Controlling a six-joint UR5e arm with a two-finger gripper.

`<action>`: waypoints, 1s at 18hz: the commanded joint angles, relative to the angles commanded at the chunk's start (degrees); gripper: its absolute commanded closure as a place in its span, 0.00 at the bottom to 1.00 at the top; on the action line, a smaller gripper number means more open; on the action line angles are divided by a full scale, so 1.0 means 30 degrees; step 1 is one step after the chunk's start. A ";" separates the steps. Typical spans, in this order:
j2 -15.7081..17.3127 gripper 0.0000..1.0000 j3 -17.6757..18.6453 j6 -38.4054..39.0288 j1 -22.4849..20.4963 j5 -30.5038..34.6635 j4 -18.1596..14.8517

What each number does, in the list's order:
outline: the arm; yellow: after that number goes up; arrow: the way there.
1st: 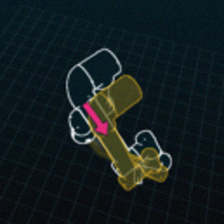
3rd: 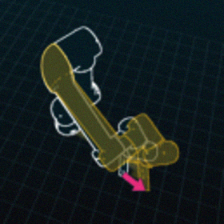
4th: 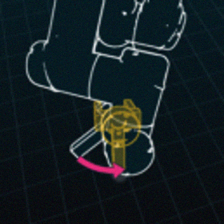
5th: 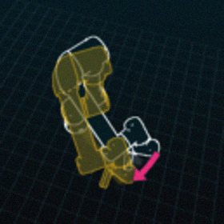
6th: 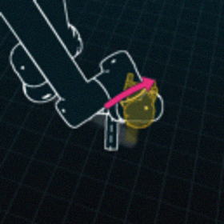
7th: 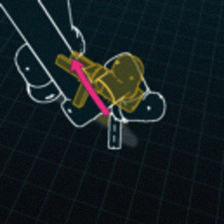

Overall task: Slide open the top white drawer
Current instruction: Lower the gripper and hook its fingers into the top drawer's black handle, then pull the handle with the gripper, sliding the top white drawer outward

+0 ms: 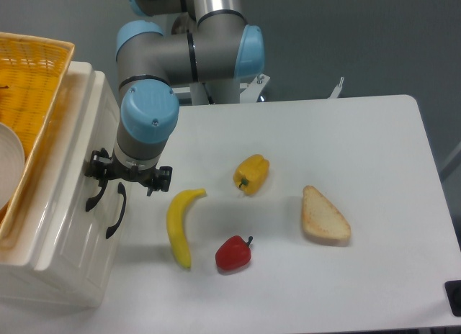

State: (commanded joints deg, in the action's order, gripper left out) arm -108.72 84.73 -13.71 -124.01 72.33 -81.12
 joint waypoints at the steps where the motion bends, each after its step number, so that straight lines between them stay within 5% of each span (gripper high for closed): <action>1: 0.0000 0.00 0.0000 0.0000 0.0000 0.0030 0.0029; 18: -0.0058 0.00 -0.0088 -0.0497 0.0000 0.0995 0.0234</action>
State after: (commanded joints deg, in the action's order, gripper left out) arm -108.90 84.46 -15.20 -124.01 75.32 -80.42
